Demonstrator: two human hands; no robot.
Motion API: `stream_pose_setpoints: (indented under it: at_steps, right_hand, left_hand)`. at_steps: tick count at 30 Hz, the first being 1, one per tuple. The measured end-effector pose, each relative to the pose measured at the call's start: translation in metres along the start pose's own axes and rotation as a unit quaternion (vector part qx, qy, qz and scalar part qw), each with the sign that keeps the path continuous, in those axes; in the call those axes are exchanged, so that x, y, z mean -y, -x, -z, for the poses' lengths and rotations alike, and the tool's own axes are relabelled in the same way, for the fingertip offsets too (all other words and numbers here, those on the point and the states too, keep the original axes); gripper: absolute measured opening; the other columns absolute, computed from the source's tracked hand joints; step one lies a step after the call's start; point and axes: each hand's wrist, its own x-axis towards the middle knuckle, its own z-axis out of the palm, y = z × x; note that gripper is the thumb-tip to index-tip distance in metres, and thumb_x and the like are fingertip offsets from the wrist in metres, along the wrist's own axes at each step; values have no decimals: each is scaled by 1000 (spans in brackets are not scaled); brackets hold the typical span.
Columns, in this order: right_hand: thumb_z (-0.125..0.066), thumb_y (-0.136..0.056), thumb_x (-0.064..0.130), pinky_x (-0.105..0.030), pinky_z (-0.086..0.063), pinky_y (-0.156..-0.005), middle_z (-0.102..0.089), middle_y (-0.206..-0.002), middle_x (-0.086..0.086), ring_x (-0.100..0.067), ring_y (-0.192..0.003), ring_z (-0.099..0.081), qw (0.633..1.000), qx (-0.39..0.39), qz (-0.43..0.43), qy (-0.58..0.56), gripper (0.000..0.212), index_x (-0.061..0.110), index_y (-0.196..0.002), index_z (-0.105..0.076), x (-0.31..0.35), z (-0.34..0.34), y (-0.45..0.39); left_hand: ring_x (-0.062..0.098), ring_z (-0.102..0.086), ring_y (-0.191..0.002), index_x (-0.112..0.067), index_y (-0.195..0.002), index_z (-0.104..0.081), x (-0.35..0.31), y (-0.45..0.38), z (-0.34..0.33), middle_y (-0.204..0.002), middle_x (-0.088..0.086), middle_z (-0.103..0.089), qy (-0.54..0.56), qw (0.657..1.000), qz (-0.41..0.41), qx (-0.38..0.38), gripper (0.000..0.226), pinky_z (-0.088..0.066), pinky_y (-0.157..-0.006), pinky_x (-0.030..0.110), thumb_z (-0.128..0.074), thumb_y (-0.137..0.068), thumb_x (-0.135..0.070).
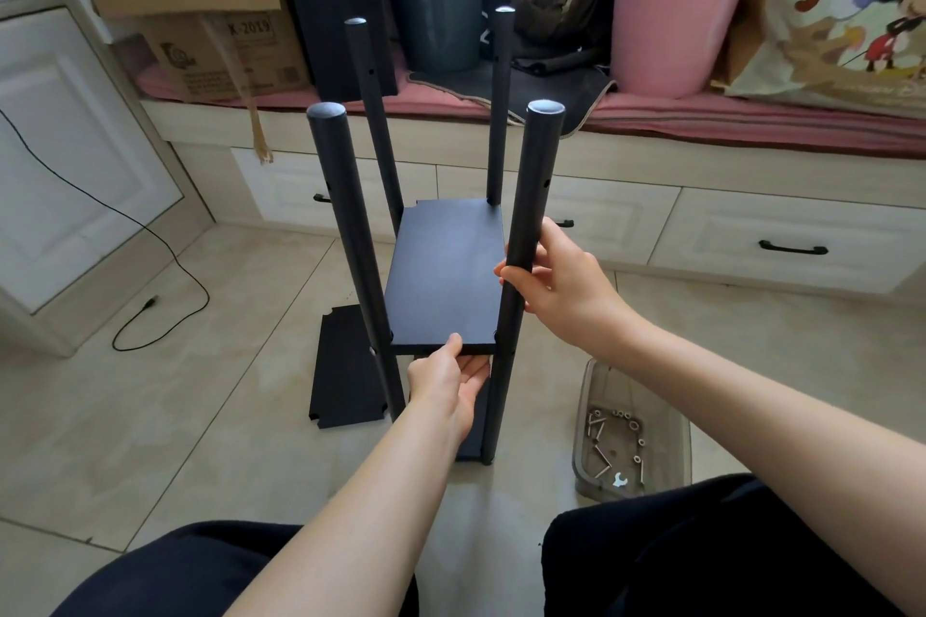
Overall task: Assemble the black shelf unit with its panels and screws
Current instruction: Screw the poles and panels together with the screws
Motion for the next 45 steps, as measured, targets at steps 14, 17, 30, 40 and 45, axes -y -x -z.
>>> stream_pose_setpoints:
  at_steps: [14,17,30,40,45]
  right_hand:
    - [-62,-96,15,-34,-59,-78,-69,-100,-3,-20,-92,-69,1000,-5,0,-15,18,22,-108,-50,-1,1,1]
    - [-62,-97,16,-33,-59,-78,-70,-101,-1,-18,-93,-69,1000,-2,-3,-17,18,25,-104,-49,-2,1,1]
    - [-65,-95,15,-36,-60,-79,-69,-102,-3,-21,-93,-69,1000,1,8,-29,21,17,-112,-52,-4,2,0]
    - [-68,-93,14,-33,-60,-80,-71,-103,-7,-19,-91,-71,997,20,-4,-75,22,14,-112,-56,-5,6,-3]
    - [-71,-88,5,-27,-58,-87,-69,-113,-6,-14,-100,-71,990,71,-32,-114,33,8,-119,-60,-10,20,-5]
  left_hand:
    - [20,-74,-69,-5,-96,-63,-10,17,4,-77,7,-74,-383,922,-61,-16,15,-60,-74,33,-51,-100,-12]
    - [25,-71,-72,-11,-91,-67,-17,16,12,-75,3,-72,-650,699,-292,-61,23,-60,-74,37,-54,-100,-27]
    - [21,7,-155,-19,-161,0,-8,-27,16,-169,-1,2,-837,342,-420,81,99,4,-124,47,-46,-91,-71]
    - [28,-11,-155,-21,-160,-16,5,-28,18,-168,2,-15,-817,336,-466,48,73,-10,-124,50,-28,-101,-61]
    - [28,-14,-155,-19,-160,-21,4,-26,17,-166,3,-20,-813,341,-469,46,74,-14,-124,50,-29,-100,-62]
